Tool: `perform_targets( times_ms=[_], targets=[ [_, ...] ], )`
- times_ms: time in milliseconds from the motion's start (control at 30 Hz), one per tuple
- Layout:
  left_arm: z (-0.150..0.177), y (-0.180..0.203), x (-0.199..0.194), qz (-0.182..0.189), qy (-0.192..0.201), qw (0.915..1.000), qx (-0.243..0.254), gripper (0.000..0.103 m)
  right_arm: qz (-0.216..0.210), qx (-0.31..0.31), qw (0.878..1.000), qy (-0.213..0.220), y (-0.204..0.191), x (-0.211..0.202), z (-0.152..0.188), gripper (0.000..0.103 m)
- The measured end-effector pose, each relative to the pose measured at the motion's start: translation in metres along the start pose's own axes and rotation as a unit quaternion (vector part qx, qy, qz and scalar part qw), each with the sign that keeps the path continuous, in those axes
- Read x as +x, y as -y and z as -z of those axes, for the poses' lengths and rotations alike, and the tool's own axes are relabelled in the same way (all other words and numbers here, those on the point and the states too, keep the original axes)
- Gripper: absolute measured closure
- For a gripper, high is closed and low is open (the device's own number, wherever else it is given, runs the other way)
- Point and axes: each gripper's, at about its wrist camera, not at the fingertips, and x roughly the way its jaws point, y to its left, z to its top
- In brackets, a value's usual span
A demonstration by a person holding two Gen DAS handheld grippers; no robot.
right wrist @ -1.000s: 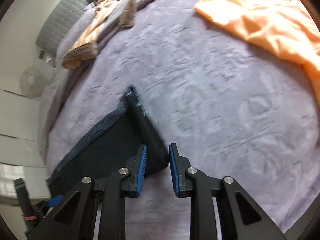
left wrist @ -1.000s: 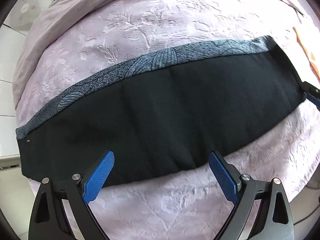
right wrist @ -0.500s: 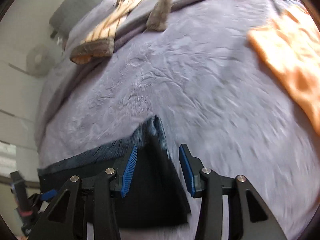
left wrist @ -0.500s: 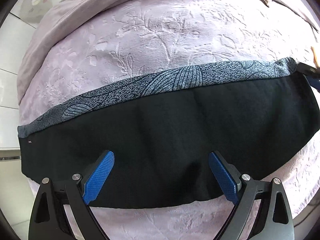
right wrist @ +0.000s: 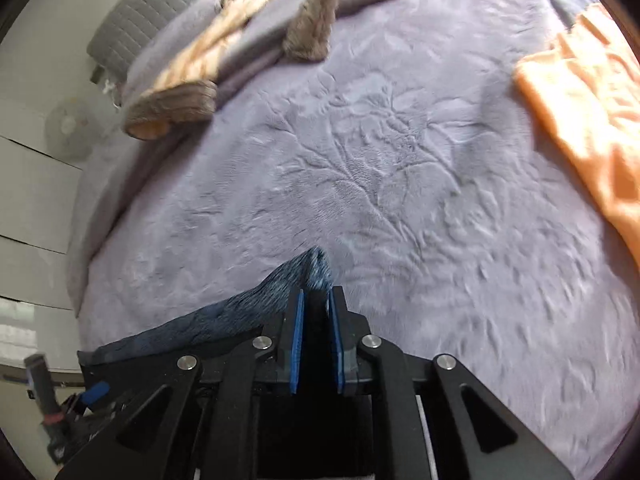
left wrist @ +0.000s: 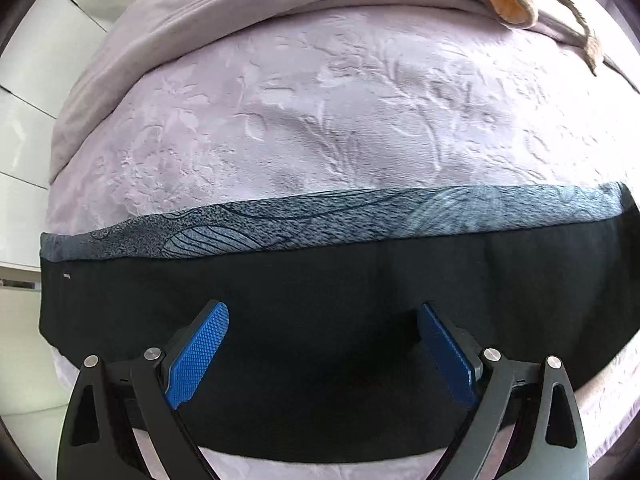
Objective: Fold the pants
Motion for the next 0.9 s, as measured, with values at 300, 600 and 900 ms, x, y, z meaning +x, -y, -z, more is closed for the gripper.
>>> perform_targets(
  times_ms=[300,600,900],
  targets=[
    [0.012,-0.003,0.032,0.005,-0.006,0.9999,0.014,0.0,0.023,-0.028,0.999,-0.037,-0.003,0.014,0.05,0.081],
    [0.017,-0.018,0.051,0.021,-0.004,0.9998,0.007,0.0,-0.082,0.062,0.993,-0.056,0.008,-0.02,0.092,0.054],
    [0.036,-0.075,0.022,0.036,-0.002,0.9993,0.002,0.0,-0.111,0.133,0.982,-0.075,0.01,0.004,0.124,0.054]
  ],
)
